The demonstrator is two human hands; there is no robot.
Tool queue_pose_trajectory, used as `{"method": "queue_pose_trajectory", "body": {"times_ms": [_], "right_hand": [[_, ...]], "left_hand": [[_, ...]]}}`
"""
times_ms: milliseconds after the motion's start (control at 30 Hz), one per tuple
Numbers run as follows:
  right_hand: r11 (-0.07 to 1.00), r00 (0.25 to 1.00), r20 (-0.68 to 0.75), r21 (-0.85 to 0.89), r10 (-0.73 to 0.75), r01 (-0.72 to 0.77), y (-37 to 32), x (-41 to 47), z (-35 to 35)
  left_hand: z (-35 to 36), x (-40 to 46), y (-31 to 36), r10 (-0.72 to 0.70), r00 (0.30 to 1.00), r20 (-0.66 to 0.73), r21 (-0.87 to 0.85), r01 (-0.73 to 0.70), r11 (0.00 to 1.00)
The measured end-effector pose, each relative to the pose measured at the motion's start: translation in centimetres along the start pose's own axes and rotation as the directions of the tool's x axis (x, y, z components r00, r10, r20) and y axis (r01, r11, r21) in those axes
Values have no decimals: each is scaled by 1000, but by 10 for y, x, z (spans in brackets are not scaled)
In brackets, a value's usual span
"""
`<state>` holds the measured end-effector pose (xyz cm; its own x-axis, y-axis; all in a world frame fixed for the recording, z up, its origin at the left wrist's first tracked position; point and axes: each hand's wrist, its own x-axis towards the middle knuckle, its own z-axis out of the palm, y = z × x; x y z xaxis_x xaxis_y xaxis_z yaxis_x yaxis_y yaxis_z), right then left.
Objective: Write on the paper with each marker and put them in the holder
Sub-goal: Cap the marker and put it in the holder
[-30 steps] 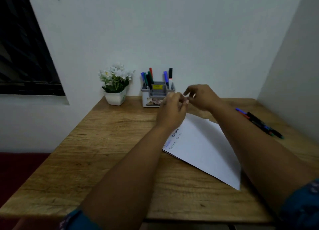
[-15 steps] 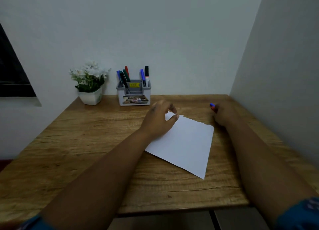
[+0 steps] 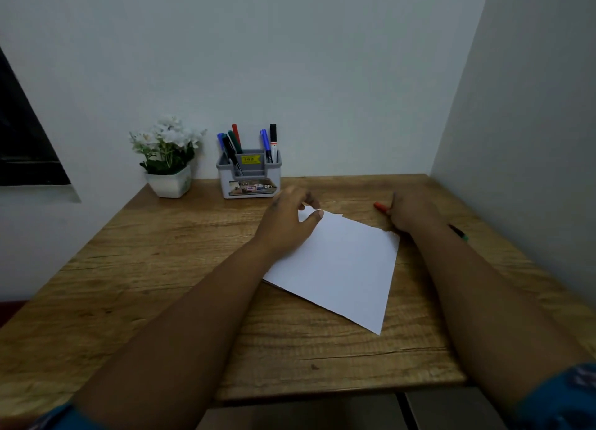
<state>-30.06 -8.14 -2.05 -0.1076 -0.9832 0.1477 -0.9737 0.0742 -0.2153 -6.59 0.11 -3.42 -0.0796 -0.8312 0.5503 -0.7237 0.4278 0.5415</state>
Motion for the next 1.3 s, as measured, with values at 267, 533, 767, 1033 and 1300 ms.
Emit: {"method": "queue_pose_trajectory", "body": {"times_ms": [267,533,767,1033,1300], "right_hand": [[886,915,-35,235,-403,399,-45,-39,-21],[629,673,-242,240,-699,740,-87,-59,14],[638,690,-227,266,-687,723,-89,-61,12],[642,694,-158,281,-702,713,-76,-50,6],[182,883,-42,973,-467,143,-68,-43,4]], "left_hand": [[-1,2,2,-150,988,-27,-152,145,978],[-8,6,9,-464,876,130,-703,412,581],[-7,10,5,-506,838,206,-710,484,512],[-29,14,-11,-604,795,58,-649,490,582],[-67,9,-35,-468,880,82,-71,473,878]]}}
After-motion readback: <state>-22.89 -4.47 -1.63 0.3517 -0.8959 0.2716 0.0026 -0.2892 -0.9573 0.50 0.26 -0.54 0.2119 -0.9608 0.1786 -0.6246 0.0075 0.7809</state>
